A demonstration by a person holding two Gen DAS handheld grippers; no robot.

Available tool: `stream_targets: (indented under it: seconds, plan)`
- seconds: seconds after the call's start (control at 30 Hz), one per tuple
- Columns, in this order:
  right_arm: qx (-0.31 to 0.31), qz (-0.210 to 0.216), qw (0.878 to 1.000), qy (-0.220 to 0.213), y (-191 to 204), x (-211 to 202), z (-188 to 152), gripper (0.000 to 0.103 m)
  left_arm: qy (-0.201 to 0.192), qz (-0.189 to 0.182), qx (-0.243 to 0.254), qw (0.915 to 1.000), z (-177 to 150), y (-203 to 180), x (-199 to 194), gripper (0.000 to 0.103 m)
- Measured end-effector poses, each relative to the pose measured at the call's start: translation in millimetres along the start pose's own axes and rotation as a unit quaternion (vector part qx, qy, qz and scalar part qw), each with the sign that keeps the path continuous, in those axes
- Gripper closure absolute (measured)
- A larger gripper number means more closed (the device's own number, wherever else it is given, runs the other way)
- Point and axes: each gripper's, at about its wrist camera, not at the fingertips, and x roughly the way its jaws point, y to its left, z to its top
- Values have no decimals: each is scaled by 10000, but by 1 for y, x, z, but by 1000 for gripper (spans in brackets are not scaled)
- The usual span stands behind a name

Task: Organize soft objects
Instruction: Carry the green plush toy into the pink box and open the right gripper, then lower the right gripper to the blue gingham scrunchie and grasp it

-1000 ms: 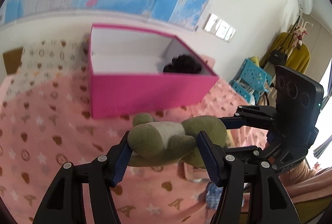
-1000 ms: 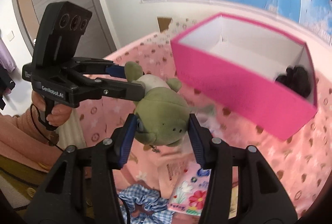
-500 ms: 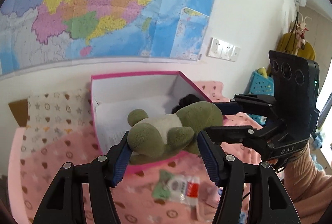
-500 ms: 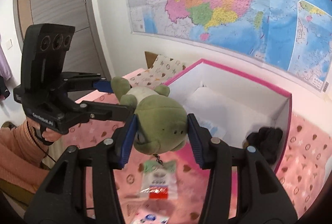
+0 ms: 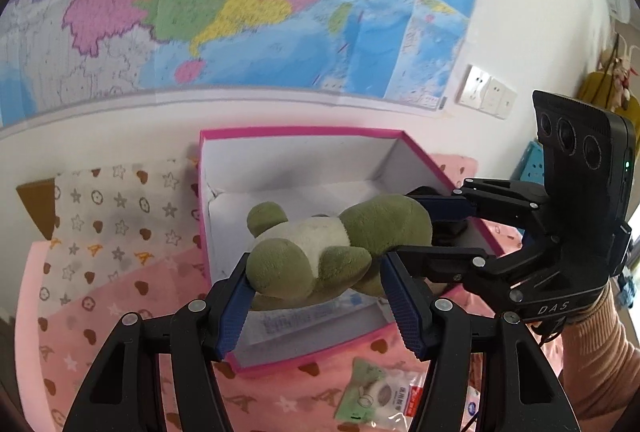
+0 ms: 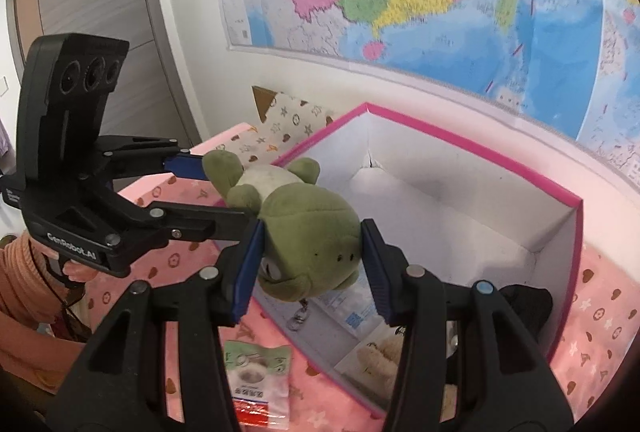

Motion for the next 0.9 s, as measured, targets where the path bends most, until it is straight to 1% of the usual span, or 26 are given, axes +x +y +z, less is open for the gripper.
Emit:
stream_targets:
  seconds: [0.17,0.23,0.27,0.37,0.5,0.57,0.73,0.77,0.9]
  plan:
    - [120,31,9994,316,-6,22,-7,52,114,38,-90,9999,-3,7,9,40]
    - [199,4,9984,535,-8,32,-10,50,152,85,-132,9998,-6,8,11,40]
    - [239,-16,9979,610,-9,36,-12,48,147,76,-160,9997,-7,8,10,40]
    - [477,31,9967,662,-16,38,-16,46,91,131,-199,9997,-9,9,8,40]
    - [716,73,9961,515,-22,25,-17,46,-18,131,-227,9997,-13,7,-2,40]
    - [885,239,9951,382,-23,13,-20,46,-81,152,-218,9996,-15,4,-6,40]
    - [1038,413,9937,-1,-16,-26,-26,44,-252,-65,-129,9996,-25,-7,-28,38]
    - [1081,503,9928,-77,-14,-37,-27,43,-274,-112,-98,9995,-28,-10,-32,38]
    - [1080,610,9917,-349,-2,-71,-34,43,-260,-337,40,9991,-43,-24,-45,37]
